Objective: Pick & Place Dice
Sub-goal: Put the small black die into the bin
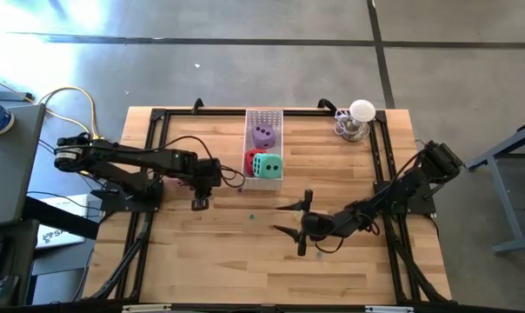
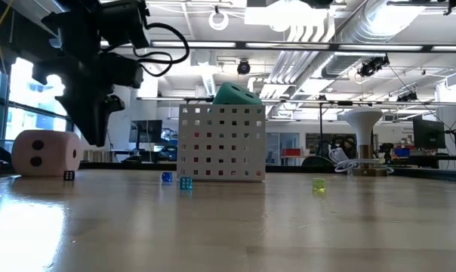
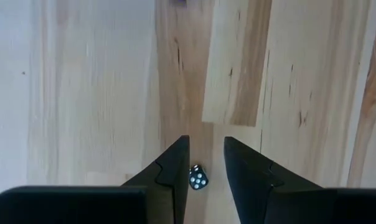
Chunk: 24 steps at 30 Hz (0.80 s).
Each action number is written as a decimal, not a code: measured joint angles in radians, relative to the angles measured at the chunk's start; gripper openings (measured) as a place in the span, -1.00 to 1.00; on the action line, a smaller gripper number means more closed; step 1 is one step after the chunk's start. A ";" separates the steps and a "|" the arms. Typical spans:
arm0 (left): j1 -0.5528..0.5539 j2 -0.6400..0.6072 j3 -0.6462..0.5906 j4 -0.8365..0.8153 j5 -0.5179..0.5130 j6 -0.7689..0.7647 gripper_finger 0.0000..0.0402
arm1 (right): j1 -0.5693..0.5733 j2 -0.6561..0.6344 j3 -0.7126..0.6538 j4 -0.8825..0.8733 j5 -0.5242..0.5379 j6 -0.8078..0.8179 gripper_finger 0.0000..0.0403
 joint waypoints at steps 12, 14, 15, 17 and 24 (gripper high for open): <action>0.001 0.000 0.000 0.066 -0.005 0.041 -0.53 | 0.067 -0.023 0.000 -0.281 0.188 0.274 0.15; 0.001 0.000 0.000 0.069 -0.006 0.056 -0.53 | 0.067 -0.060 0.000 -0.407 0.189 0.394 0.15; 0.001 0.000 0.000 0.071 -0.006 0.064 -0.53 | 0.067 -0.081 0.000 -0.488 0.186 0.464 0.15; 0.001 0.000 0.000 0.081 -0.006 0.061 -0.53 | 0.064 -0.118 0.000 -0.658 0.145 0.613 0.15; -0.029 -0.022 0.000 0.130 -0.002 0.001 -0.53 | 0.069 -0.138 0.000 -1.093 -0.045 1.005 0.15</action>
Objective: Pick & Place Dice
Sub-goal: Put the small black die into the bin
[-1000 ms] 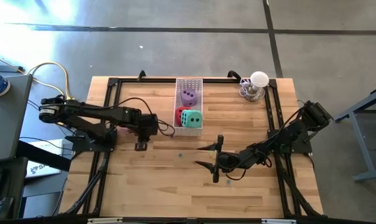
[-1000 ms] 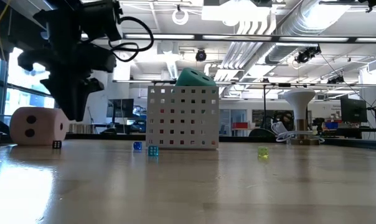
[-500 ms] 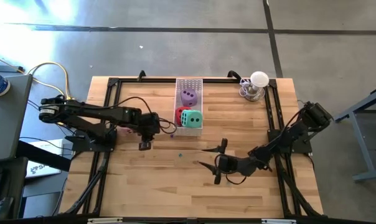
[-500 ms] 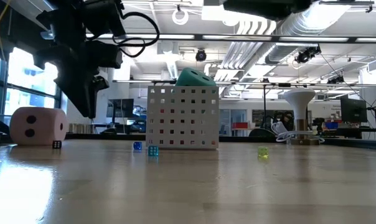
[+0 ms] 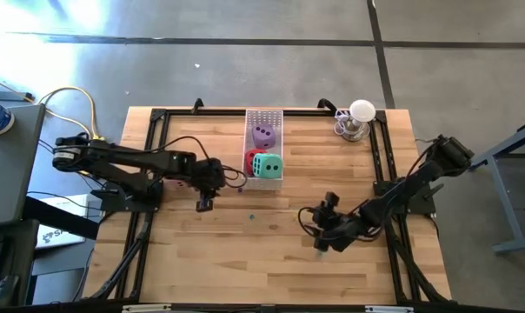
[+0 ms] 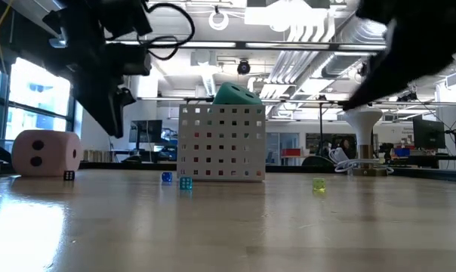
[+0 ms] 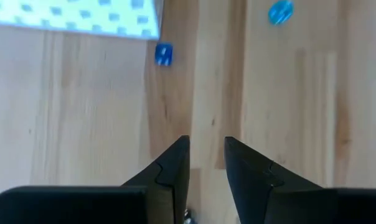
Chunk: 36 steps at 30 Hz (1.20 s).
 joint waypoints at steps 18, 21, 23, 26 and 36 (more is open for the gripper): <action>-0.053 -0.437 -0.054 0.065 0.018 -0.015 -0.53 | 0.003 0.055 -0.001 -0.128 0.109 0.151 0.15; -0.083 -0.449 -0.120 0.109 0.014 -0.037 -0.53 | 0.003 0.055 -0.001 -0.121 0.109 0.156 0.15; -0.102 -0.451 -0.161 0.129 -0.017 -0.057 -0.53 | 0.003 0.055 -0.001 -0.108 0.109 0.156 0.15; -0.134 -0.453 -0.209 0.132 -0.087 -0.095 -0.53 | 0.003 0.055 -0.001 -0.085 0.109 0.157 0.15; -0.256 -0.450 -0.304 0.111 -0.281 -0.242 -0.53 | 0.006 0.055 -0.001 -0.041 0.112 0.151 0.15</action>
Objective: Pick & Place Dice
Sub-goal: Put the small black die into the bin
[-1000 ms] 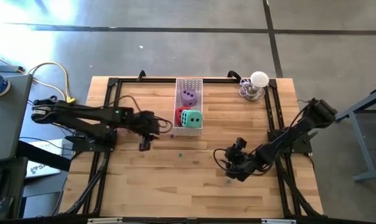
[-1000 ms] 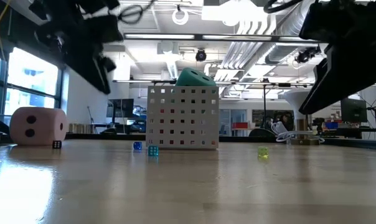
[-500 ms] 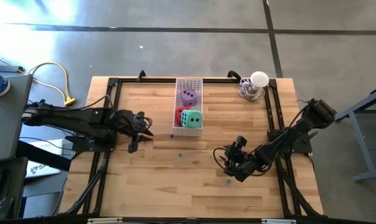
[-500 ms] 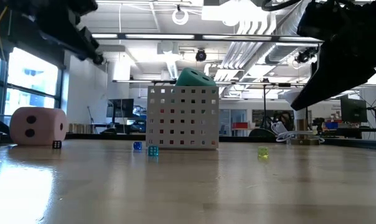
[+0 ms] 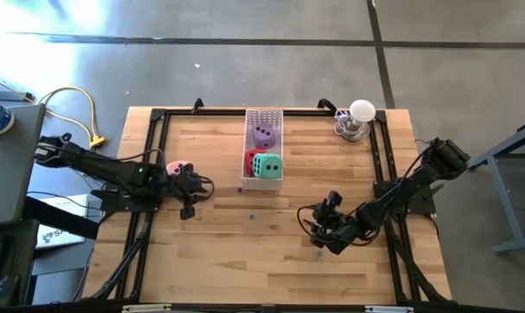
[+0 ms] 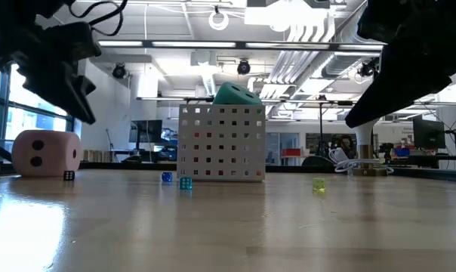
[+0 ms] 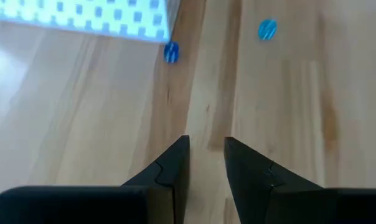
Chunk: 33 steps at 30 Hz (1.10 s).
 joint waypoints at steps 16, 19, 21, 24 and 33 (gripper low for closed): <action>-0.186 0.004 -0.061 -0.046 -0.193 -0.168 -0.23 | -0.058 0.000 0.000 0.093 0.080 -0.259 0.15; -0.210 0.022 -0.062 -0.074 -0.193 -0.183 -0.15 | -0.077 0.000 0.000 0.094 0.080 -0.263 0.15; -0.227 0.039 -0.065 -0.070 -0.192 -0.202 -0.13 | -0.088 0.000 0.000 0.093 0.079 -0.263 0.15; -0.247 0.069 -0.075 -0.069 -0.193 -0.248 -0.12 | -0.101 0.000 0.000 0.094 0.078 -0.263 0.15; -0.260 0.153 -0.119 -0.031 -0.203 -0.308 -0.12 | -0.107 0.000 0.000 0.111 0.078 -0.263 0.15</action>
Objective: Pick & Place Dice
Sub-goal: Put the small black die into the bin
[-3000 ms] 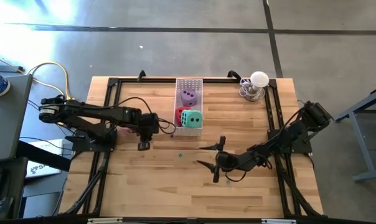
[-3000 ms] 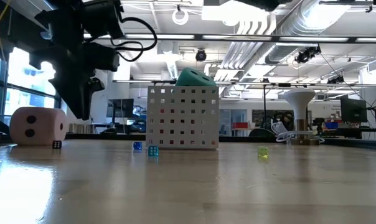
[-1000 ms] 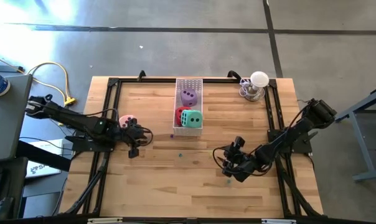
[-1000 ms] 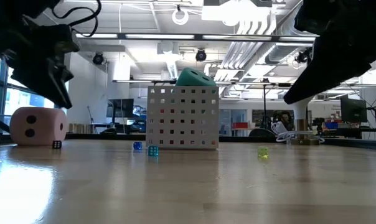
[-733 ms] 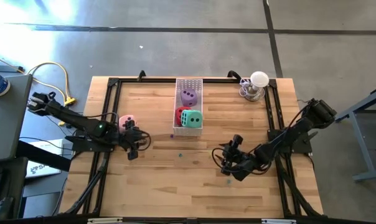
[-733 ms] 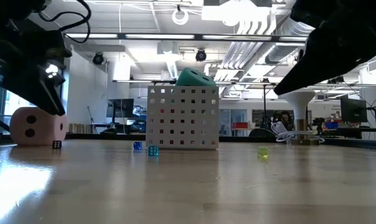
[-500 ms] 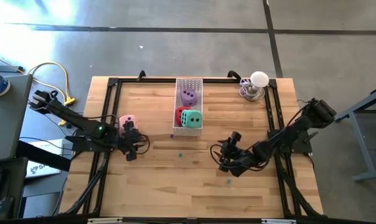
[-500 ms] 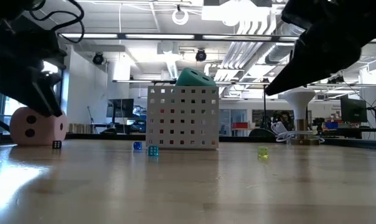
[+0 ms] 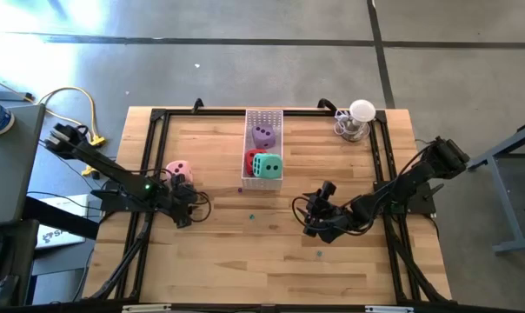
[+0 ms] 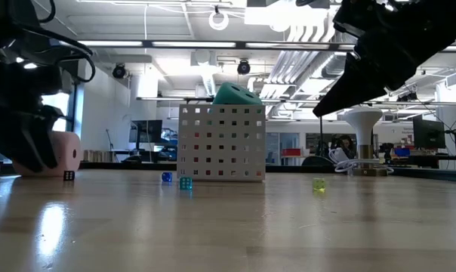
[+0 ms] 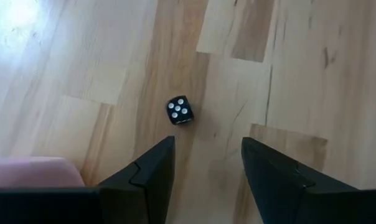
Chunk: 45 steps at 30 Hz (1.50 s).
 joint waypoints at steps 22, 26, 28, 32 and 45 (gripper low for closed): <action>0.001 0.183 0.002 0.090 -0.100 -0.053 -0.12 | 0.000 0.000 0.000 0.046 0.000 -0.026 0.15; 0.001 0.216 0.003 0.100 -0.131 -0.063 -0.12 | 0.000 0.000 0.000 0.049 0.000 -0.026 0.15; 0.005 0.231 0.004 0.105 -0.142 -0.066 -0.12 | 0.000 0.000 0.000 0.050 0.000 -0.026 0.15; 0.018 0.247 0.003 0.125 -0.148 -0.063 -0.12 | 0.000 0.000 0.000 0.050 0.000 -0.026 0.15; 0.042 0.248 0.002 0.135 -0.106 -0.067 -0.12 | 0.000 0.000 0.000 0.062 0.000 -0.027 0.15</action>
